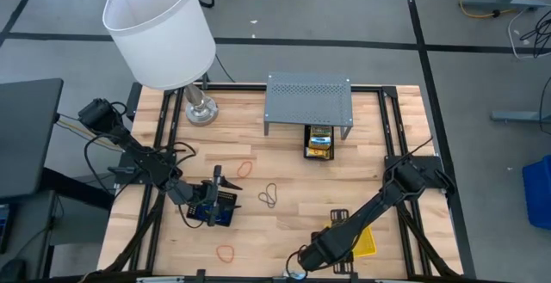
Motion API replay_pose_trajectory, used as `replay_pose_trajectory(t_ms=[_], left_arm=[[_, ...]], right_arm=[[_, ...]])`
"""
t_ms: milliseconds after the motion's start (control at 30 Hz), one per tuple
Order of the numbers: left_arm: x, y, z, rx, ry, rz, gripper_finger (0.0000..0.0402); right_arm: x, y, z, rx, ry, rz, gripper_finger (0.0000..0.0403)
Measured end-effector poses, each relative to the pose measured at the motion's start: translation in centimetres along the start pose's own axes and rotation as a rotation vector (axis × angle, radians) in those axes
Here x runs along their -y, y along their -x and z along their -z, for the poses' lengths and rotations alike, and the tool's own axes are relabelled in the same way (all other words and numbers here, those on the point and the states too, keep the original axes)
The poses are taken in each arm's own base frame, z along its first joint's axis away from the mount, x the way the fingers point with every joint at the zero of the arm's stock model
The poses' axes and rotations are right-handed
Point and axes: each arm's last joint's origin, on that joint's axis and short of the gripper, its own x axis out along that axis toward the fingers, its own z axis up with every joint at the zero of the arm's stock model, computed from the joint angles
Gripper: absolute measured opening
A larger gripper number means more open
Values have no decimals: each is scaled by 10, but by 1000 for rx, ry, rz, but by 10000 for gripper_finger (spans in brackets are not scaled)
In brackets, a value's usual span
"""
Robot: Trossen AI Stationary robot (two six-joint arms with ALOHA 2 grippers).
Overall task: Pick & Place Office Desk Supplies
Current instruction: Put the brown rubber band into the yellow bin
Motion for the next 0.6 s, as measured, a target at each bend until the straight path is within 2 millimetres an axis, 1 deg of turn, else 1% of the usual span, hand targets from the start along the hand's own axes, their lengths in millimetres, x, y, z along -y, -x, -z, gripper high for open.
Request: replay_pose_trajectory(t_ms=[100,167,267,367,433,500,567,600], left_arm=[[0,0,0,0,0,-1,252],[0,0,0,0,0,-2,252],[0,0,0,2,1,-2,252],[0,0,-5,40,20,7,252],[2,-1,-11,107,40,39,252],[3,0,-15,216,65,103,252],[0,2,-15,338,88,183,252],[-2,2,-11,387,95,228,252]], right_arm=[[1,6,2,45,-4,8,244],[0,12,2,131,12,16,241],[-1,26,-1,323,62,36,232],[-1,43,-6,562,122,91,221],[-1,53,-13,702,164,124,213],[0,61,-23,802,205,134,206],[4,66,-32,856,245,137,201],[7,69,-37,885,258,137,199]])
